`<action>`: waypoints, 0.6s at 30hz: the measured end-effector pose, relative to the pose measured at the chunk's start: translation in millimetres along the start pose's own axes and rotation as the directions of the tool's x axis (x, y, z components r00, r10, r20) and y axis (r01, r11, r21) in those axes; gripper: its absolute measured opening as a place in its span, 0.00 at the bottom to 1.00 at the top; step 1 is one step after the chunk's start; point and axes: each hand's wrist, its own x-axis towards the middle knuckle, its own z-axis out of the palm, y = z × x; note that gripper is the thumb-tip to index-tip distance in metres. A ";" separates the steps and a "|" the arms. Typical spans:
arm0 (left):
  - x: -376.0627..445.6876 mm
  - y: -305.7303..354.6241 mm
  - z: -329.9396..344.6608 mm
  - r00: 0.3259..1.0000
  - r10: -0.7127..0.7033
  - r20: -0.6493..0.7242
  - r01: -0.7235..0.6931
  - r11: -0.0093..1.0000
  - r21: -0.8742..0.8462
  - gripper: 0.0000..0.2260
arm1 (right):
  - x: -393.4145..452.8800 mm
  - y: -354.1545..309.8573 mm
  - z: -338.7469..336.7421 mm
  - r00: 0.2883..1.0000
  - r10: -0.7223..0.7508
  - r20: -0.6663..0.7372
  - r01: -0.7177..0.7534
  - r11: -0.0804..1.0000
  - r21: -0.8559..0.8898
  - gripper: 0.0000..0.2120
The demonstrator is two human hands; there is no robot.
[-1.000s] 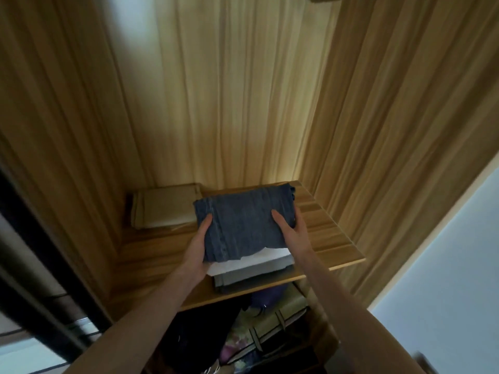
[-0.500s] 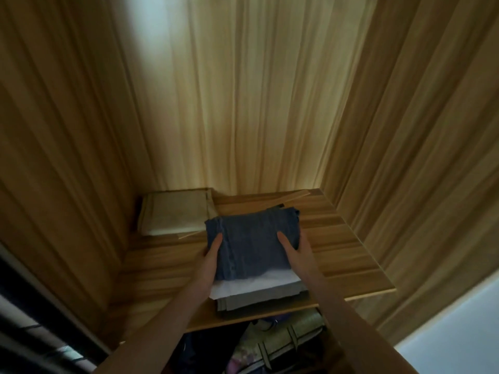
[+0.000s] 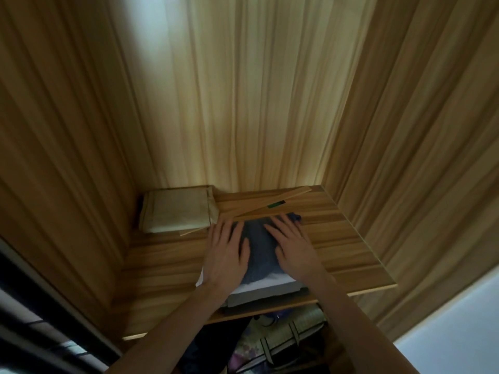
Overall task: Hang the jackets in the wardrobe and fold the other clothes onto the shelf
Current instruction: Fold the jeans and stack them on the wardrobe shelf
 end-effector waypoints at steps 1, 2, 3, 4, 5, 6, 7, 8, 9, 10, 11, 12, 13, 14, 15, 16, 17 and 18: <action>0.6 1.3 5.2 0.998 0.017 0.067 -0.020 0.999 0.034 0.24 | 0.3 -4.7 2.2 0.999 0.029 0.031 -0.029 0.999 0.019 0.28; -0.4 1.5 11.1 0.993 0.011 0.120 -0.019 0.998 0.063 0.26 | 0.0 -7.3 6.0 0.997 0.078 0.029 -0.079 0.996 0.039 0.29; -3.5 1.3 16.0 0.988 -0.012 0.156 -0.002 0.996 0.085 0.28 | -1.0 -9.0 8.4 0.991 0.130 0.017 -0.131 0.990 0.055 0.30; -7.6 -0.2 21.4 0.985 -0.024 0.172 0.007 0.995 0.098 0.29 | -2.4 -8.9 11.4 0.987 0.162 0.008 -0.162 0.985 0.065 0.31; -11.9 -2.0 25.5 0.983 -0.028 0.180 0.008 0.994 0.111 0.29 | -4.3 -8.9 12.9 0.984 0.175 0.012 -0.176 0.983 0.062 0.32; -15.2 -4.2 28.6 0.982 -0.030 0.186 0.007 0.993 0.121 0.29 | -5.9 -7.5 15.0 0.986 0.165 0.013 -0.165 0.985 0.045 0.32; -18.3 -5.2 29.7 0.980 -0.033 0.197 0.007 0.992 0.129 0.29 | -7.5 -6.4 17.5 0.989 0.145 0.013 -0.145 0.989 0.018 0.33; -22.0 -6.6 30.9 0.979 -0.030 0.202 0.001 0.990 0.140 0.30 | -9.7 -4.9 21.9 0.992 0.122 0.005 -0.122 0.992 -0.011 0.33; -24.9 -8.0 32.0 0.978 -0.026 0.208 -0.006 0.988 0.151 0.31 | -12.3 -4.4 26.2 0.994 0.107 0.004 -0.107 0.994 -0.029 0.33; -27.2 -9.3 33.6 0.977 -0.023 0.213 -0.011 0.987 0.158 0.32 | -15.3 -3.4 31.8 0.995 0.099 0.010 -0.099 0.994 -0.040 0.34; -28.8 -10.4 34.9 0.976 -0.025 0.216 -0.009 0.988 0.157 0.34 | -17.6 -2.6 36.3 0.995 0.102 0.024 -0.101 0.994 -0.042 0.35; -29.4 -11.4 36.0 0.974 -0.033 0.223 0.000 0.989 0.148 0.35 | -18.4 -0.5 40.9 0.993 0.109 0.037 -0.108 0.994 -0.036 0.35; -29.6 -12.4 37.1 0.972 -0.045 0.230 0.012 0.990 0.143 0.35 | -18.7 1.2 43.6 0.991 0.125 0.051 -0.123 0.992 -0.025 0.36; -29.0 -13.3 37.9 0.970 -0.054 0.235 0.021 0.990 0.139 0.36 | -18.3 2.0 44.9 0.988 0.142 0.063 -0.142 0.990 -0.008 0.37; -28.3 -13.6 38.4 0.968 -0.062 0.244 0.029 0.990 0.135 0.36 | -17.4 2.6 46.3 0.984 0.160 0.077 -0.162 0.987 0.012 0.38; -26.3 -14.1 38.6 0.965 -0.068 0.252 0.036 0.991 0.130 0.36 | -15.7 3.1 47.6 0.981 0.175 0.088 -0.179 0.983 0.031 0.40; -23.5 -14.1 38.5 0.962 -0.075 0.261 0.041 0.991 0.130 0.36 | -13.4 3.6 48.5 0.976 0.191 0.101 -0.197 0.979 0.050 0.43; -21.0 -13.9 38.4 0.960 -0.081 0.268 0.047 0.990 0.134 0.36 | -10.9 4.5 49.4 0.972 0.204 0.113 -0.212 0.975 0.062 0.46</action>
